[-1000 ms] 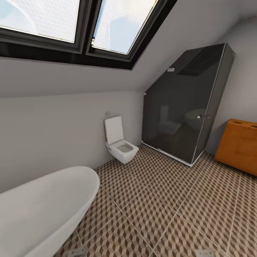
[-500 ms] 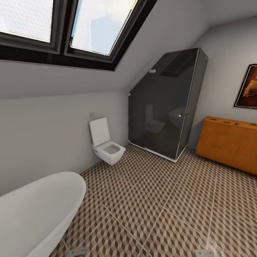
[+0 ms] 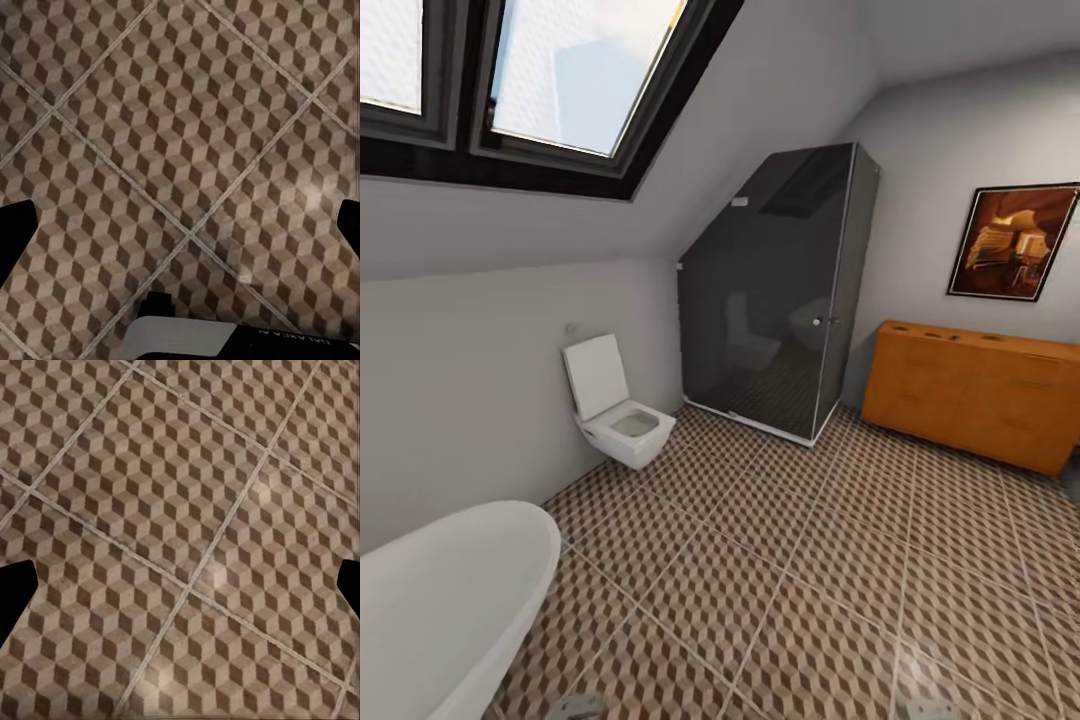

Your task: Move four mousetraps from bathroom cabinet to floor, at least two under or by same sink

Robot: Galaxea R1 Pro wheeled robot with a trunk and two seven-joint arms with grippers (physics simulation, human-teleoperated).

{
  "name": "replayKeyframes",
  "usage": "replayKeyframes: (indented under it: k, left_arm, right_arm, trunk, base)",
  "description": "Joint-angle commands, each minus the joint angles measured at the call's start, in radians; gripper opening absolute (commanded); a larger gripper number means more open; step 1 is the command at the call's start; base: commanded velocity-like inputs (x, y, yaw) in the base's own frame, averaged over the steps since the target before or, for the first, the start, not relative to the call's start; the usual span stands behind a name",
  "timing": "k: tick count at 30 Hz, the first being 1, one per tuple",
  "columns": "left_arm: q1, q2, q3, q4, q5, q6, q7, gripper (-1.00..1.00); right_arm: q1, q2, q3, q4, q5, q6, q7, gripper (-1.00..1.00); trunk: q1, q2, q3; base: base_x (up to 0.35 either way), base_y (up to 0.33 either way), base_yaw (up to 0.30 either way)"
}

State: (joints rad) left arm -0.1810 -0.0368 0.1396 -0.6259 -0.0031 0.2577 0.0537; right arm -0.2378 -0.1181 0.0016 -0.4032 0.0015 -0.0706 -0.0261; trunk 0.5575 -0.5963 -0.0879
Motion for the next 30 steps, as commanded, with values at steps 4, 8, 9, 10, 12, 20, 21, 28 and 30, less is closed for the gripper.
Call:
replayKeyframes:
  k: [4, 8, 9, 10, 12, 20, 21, 28, 30]
  left_arm:
    - [0.000, 0.000, 0.000, 0.000, 0.000, 0.000, 0.000, 1.00]
    - [0.000, 0.000, 0.000, 0.000, 0.000, 0.000, 0.000, 1.00]
    - [0.000, 0.000, 0.000, 0.000, 0.000, 0.000, 0.000, 1.00]
    - [0.000, 0.000, 0.000, 0.000, 0.000, 0.000, 0.000, 1.00]
    - [0.000, 0.000, 0.000, 0.000, 0.000, 0.000, 0.000, 1.00]
    - [0.000, 0.000, 0.000, 0.000, 0.000, 0.000, 0.000, 1.00]
    - [0.000, 0.000, 0.000, 0.000, 0.000, 0.000, 0.000, 1.00]
    - [0.000, 0.000, 0.000, 0.000, 0.000, 0.000, 0.000, 1.00]
    - [0.000, 0.000, 0.000, 0.000, 0.000, 0.000, 0.000, 1.00]
  right_arm:
    - [0.000, 0.000, 0.000, 0.000, 0.000, 0.000, 0.000, 1.00]
    - [0.000, 0.000, 0.000, 0.000, 0.000, 0.000, 0.000, 1.00]
    - [0.000, 0.000, 0.000, 0.000, 0.000, 0.000, 0.000, 1.00]
    - [0.000, 0.000, 0.000, 0.000, 0.000, 0.000, 0.000, 1.00]
    - [0.000, 0.000, 0.000, 0.000, 0.000, 0.000, 0.000, 1.00]
    - [0.000, 0.000, 0.000, 0.000, 0.000, 0.000, 0.000, 1.00]
    - [0.000, 0.000, 0.000, 0.000, 0.000, 0.000, 0.000, 1.00]
    - [0.000, 0.000, 0.000, 0.000, 0.000, 0.000, 0.000, 1.00]
    - [0.000, 0.000, 0.000, 0.000, 0.000, 0.000, 0.000, 1.00]
  trunk:
    - [-0.015, 0.028, 0.013]
    - [-0.031, 0.056, 0.025]
    - [-0.035, 0.063, 0.028]
    - [-0.038, 0.070, 0.031]
    - [-0.046, 0.084, 0.038]
    - [-0.077, 0.140, 0.063]
    - [-0.081, 0.147, 0.066]
    - [-0.107, 0.196, 0.088]
    - [-0.107, 0.196, 0.088]
  base:
    - [0.000, 0.000, -0.277]
    - [0.000, 0.000, -0.277]
    - [0.000, 0.000, -0.277]
    - [0.000, 0.000, -0.277]
    - [0.000, 0.000, -0.277]
    - [0.000, 0.000, -0.277]
    - [0.000, 0.000, -0.277]
    - [0.000, 0.000, -0.277]
    - [0.000, 0.000, -0.277]
